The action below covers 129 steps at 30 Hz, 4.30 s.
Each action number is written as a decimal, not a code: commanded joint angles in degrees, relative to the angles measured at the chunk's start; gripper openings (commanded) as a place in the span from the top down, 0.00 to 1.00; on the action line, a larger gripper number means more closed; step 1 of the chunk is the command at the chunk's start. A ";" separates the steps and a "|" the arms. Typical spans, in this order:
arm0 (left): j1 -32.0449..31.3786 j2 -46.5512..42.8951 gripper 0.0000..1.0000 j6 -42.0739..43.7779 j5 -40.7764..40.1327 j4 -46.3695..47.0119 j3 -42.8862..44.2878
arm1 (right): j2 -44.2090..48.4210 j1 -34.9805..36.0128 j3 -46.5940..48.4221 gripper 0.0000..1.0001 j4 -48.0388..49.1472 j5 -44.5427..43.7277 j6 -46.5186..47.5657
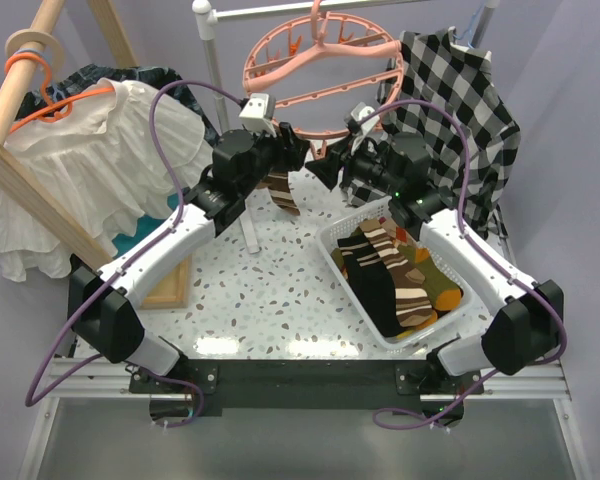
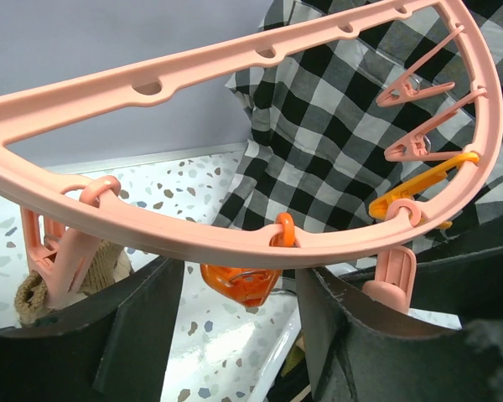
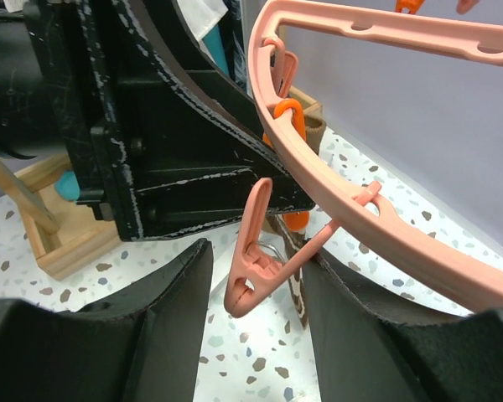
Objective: Clip the socks to the hanger
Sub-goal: Open the clamp at the hanger, then pick up the sock from the bin.
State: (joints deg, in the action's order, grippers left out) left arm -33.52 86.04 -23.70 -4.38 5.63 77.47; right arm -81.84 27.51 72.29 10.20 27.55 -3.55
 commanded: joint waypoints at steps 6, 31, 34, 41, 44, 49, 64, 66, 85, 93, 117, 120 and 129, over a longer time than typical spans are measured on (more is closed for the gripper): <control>-0.32 0.01 0.50 3.31 -2.56 4.13 2.42 | 4.23 0.53 -1.19 0.50 -3.33 -5.22 5.11; -0.32 -1.14 1.00 0.85 0.25 -2.20 2.86 | 13.11 0.62 -10.67 0.49 -33.48 -27.20 3.90; -0.32 -1.05 1.00 0.33 0.69 -2.73 3.04 | 11.89 0.53 -11.47 0.49 -34.89 -29.57 1.01; -0.32 -1.05 1.00 -0.03 1.04 -3.96 3.47 | 4.95 -6.93 -9.54 0.50 -34.63 -25.28 -4.26; -0.32 -1.05 1.00 -0.03 1.04 -4.48 3.48 | 0.56 -8.43 -8.66 0.50 -34.10 -24.04 -5.76; -0.32 -1.05 1.00 -0.03 1.22 -4.75 3.39 | -5.07 -8.70 -11.38 0.52 -30.33 -22.03 -7.61; -0.32 -1.66 1.00 0.24 1.92 -5.54 2.16 | -1.13 -8.70 -16.13 1.00 -32.17 -23.95 -4.80; -0.23 -1.58 1.00 0.15 2.18 -5.54 2.24 | -0.69 -8.35 -16.92 1.00 -32.78 -23.51 -4.62; -0.23 -1.75 1.00 0.15 2.45 -5.54 1.89 | -1.04 6.07 -10.95 0.74 -40.69 -24.12 -2.71; -0.32 -1.84 1.00 0.15 2.62 -5.54 1.89 | -4.02 6.15 -2.43 0.61 -45.35 -27.73 7.76; -0.23 -1.84 1.00 0.32 2.45 -8.88 2.51 | -8.43 6.07 -11.47 1.00 -34.10 -23.15 8.04; -0.32 -1.93 1.00 0.32 2.45 -8.79 2.60 | -2.37 5.98 -10.69 1.00 -35.33 -26.31 7.42; -0.23 -1.84 1.00 0.59 2.62 -8.97 3.65 | 9.94 6.07 -0.67 1.00 -39.20 -29.93 8.29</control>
State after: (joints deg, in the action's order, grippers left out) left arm -33.52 85.58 -23.38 -2.17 -1.52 78.78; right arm -75.53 33.36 64.93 -28.14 -0.60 4.16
